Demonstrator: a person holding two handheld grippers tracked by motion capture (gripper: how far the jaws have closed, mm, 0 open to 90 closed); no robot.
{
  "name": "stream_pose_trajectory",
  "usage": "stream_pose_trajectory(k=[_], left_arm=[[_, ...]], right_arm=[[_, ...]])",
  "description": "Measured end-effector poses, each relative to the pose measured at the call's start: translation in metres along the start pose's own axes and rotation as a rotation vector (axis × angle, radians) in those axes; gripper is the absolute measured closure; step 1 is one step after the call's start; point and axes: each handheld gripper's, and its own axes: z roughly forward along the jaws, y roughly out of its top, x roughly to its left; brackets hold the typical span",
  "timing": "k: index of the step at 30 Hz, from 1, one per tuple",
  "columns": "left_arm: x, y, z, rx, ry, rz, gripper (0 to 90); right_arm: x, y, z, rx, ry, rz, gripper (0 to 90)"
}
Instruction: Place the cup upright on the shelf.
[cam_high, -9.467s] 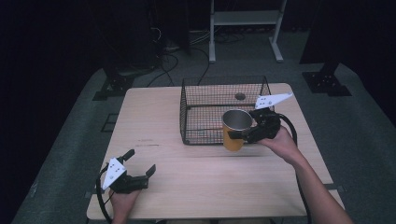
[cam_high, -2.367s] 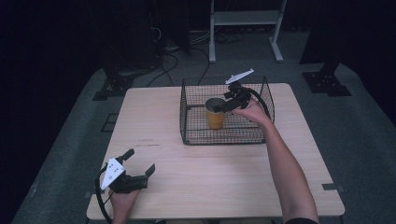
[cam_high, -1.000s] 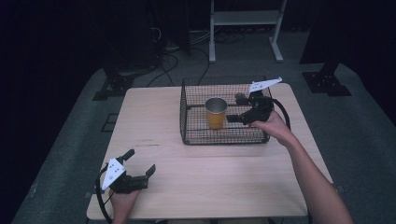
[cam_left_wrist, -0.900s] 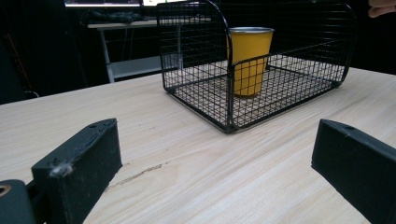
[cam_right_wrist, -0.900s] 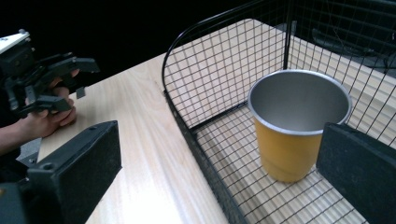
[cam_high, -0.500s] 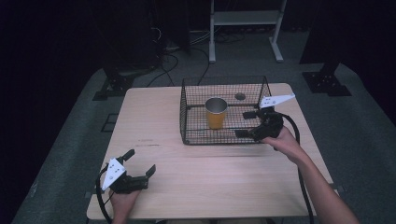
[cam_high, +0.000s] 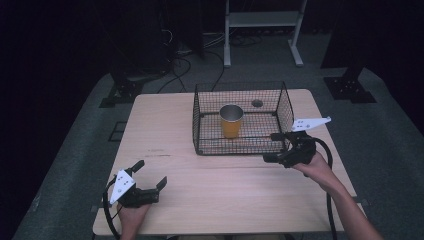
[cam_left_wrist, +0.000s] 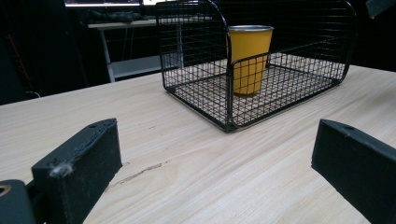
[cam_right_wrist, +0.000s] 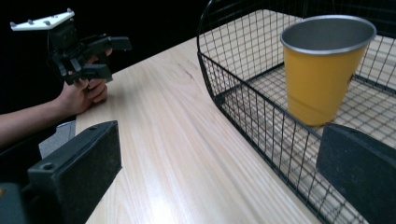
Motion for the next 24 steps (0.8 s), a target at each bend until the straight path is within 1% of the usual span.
stream_pose_trajectory(k=[8, 11, 15, 21, 24], left_arm=[[0.000, 0.000, 0.000, 0.003, 0.000, 0.004, 0.8], [0.000, 0.000, 0.000, 0.002, 0.001, 0.005, 0.8], [0.000, 0.000, 0.000, 0.003, 0.001, 0.006, 0.8], [0.000, 0.000, 0.000, 0.003, 0.002, 0.007, 0.8], [0.000, 0.000, 0.000, 0.003, 0.002, 0.006, 0.8]], right_arm=[[0.000, -0.016, -0.010, -0.011, -0.012, 0.022, 0.0], [0.001, -0.019, -0.011, -0.008, -0.015, 0.024, 0.0], [0.002, -0.031, -0.015, -0.003, -0.026, 0.033, 0.0], [0.002, -0.042, -0.020, 0.001, -0.037, 0.044, 0.0], [0.002, -0.045, -0.022, -0.001, -0.038, 0.054, 0.0]])
